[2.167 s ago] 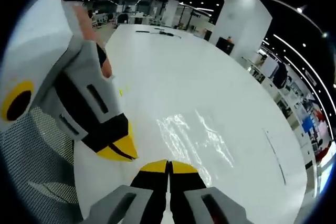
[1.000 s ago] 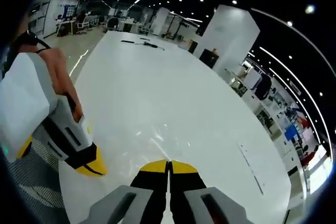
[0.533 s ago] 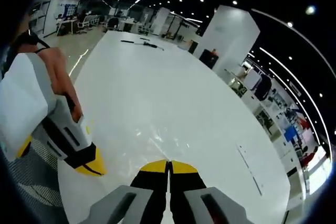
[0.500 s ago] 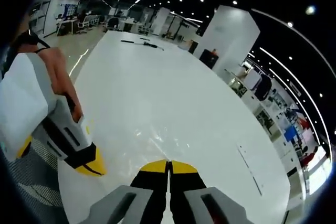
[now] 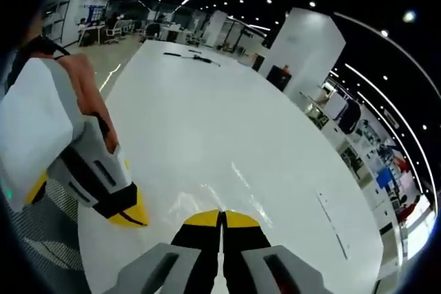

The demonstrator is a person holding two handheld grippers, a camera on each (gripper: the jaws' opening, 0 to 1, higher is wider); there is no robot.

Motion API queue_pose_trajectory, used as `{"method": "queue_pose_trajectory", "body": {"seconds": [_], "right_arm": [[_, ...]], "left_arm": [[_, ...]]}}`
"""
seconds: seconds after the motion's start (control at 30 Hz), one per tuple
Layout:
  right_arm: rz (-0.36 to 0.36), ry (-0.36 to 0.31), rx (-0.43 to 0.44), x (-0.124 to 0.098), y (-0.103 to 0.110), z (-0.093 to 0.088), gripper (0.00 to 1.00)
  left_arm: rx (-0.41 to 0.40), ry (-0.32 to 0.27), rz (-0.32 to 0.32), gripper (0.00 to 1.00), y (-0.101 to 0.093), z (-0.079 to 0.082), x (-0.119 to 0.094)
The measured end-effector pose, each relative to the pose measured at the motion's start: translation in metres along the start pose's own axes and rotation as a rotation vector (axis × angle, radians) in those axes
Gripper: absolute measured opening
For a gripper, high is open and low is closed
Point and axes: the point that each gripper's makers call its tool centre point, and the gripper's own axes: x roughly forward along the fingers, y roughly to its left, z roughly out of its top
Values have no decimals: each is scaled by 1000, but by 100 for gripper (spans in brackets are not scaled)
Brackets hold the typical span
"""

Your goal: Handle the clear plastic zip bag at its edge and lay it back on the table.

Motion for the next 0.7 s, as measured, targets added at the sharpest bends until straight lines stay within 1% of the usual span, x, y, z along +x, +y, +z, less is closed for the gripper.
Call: {"method": "queue_pose_trajectory", "body": {"seconds": [0.27,0.5,0.7], "right_arm": [[30,10,-4,-2,11,-5,0],[58,21,-5,2,19,-10,0],[92,39,-21,6,27,-16,0]], "left_arm": [[-9,5,13,0,6,0,1],[-9,5,15,0,7,0,1],[-25,18,28,0,10,-3,1]]}}
